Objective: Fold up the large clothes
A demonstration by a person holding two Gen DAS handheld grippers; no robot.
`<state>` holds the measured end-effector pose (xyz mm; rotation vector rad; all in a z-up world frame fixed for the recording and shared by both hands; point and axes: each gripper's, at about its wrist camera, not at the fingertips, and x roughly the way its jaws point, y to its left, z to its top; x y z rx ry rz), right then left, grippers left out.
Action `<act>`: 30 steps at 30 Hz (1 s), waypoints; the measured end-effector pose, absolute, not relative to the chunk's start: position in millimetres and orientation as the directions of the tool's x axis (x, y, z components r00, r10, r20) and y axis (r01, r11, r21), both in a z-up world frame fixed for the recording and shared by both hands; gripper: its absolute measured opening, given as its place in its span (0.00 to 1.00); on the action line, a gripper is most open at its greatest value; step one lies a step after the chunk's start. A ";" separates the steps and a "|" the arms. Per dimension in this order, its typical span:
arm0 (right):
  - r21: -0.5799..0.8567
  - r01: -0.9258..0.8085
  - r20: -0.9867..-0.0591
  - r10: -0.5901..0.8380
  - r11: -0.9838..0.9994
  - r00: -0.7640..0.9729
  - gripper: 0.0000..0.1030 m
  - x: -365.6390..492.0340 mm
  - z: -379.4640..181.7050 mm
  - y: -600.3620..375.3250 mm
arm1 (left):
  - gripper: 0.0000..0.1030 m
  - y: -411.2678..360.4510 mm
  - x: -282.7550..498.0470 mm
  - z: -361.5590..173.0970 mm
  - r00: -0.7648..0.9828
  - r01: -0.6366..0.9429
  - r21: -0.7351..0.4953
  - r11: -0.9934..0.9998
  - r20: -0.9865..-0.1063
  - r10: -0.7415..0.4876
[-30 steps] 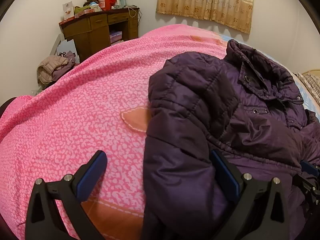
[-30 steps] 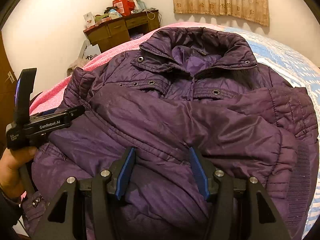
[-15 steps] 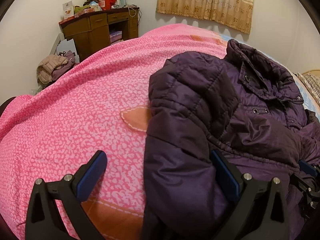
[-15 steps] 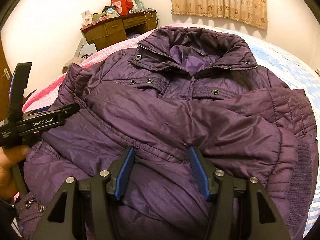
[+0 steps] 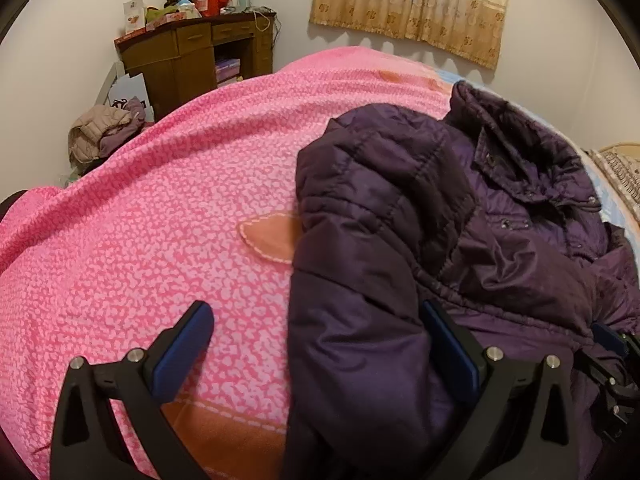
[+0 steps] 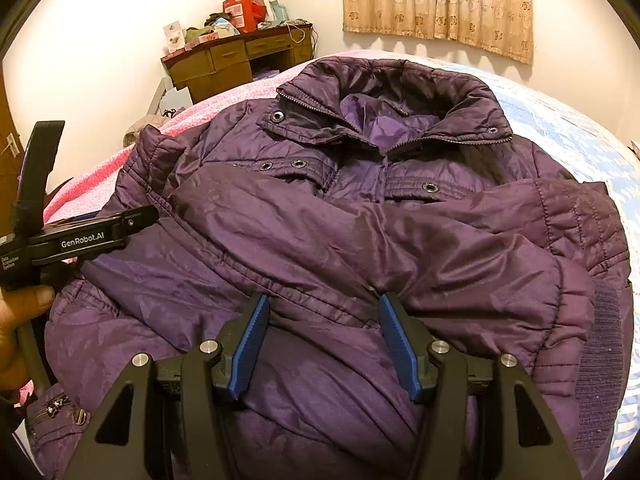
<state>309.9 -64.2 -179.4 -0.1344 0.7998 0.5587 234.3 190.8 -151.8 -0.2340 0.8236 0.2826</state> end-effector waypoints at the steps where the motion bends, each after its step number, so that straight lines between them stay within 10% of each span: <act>1: 0.112 -0.528 -0.711 0.439 0.842 0.549 0.57 309.7 -177.5 -67.7 | 1.00 193.2 231.1 -149.4 0.649 -0.329 -0.101 0.939 -0.746 0.147; 16: 0.136 -0.524 -0.645 0.477 0.840 0.596 0.65 367.0 -65.0 -129.6 | 1.00 171.5 279.1 -27.8 0.795 -0.088 0.016 0.996 -0.602 0.080; 30: 0.047 -0.464 -0.741 0.342 0.884 0.577 0.65 537.3 -88.7 -101.2 | 1.00 114.2 440.8 -75.6 0.725 0.052 0.188 0.981 -0.682 0.093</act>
